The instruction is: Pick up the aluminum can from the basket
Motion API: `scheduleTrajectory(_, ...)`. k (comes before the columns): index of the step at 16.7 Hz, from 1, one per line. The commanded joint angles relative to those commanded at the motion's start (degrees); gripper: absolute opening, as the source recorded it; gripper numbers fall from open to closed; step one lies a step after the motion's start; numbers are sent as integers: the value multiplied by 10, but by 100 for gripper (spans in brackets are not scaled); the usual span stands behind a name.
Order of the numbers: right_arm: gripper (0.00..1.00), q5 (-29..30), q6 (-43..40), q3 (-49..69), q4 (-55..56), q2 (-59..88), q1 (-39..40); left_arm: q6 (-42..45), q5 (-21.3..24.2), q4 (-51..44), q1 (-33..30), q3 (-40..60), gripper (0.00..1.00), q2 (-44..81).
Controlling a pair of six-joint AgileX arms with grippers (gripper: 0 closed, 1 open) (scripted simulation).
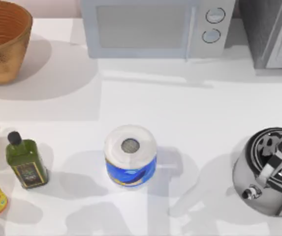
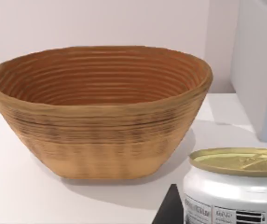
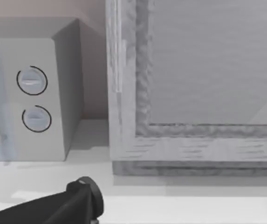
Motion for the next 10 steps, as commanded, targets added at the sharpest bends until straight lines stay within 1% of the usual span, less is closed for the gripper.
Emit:
scheduleTrajectory(2, 100, 0, 0, 0, 0, 0, 0, -5, -4, 33, -5, -69, 0, -74)
scheduleTrajectory(5, 100, 0, 0, 0, 0, 0, 0, -13, -9, 64, -11, -135, 0, -145)
scheduleTrajectory(7, 100, 0, 0, 0, 0, 0, 0, -16, -11, 73, -13, -153, 0, -164)
scheduleTrajectory(10, 100, 0, 0, 0, 0, 0, 0, -16, -11, 73, -13, -153, 0, -164)
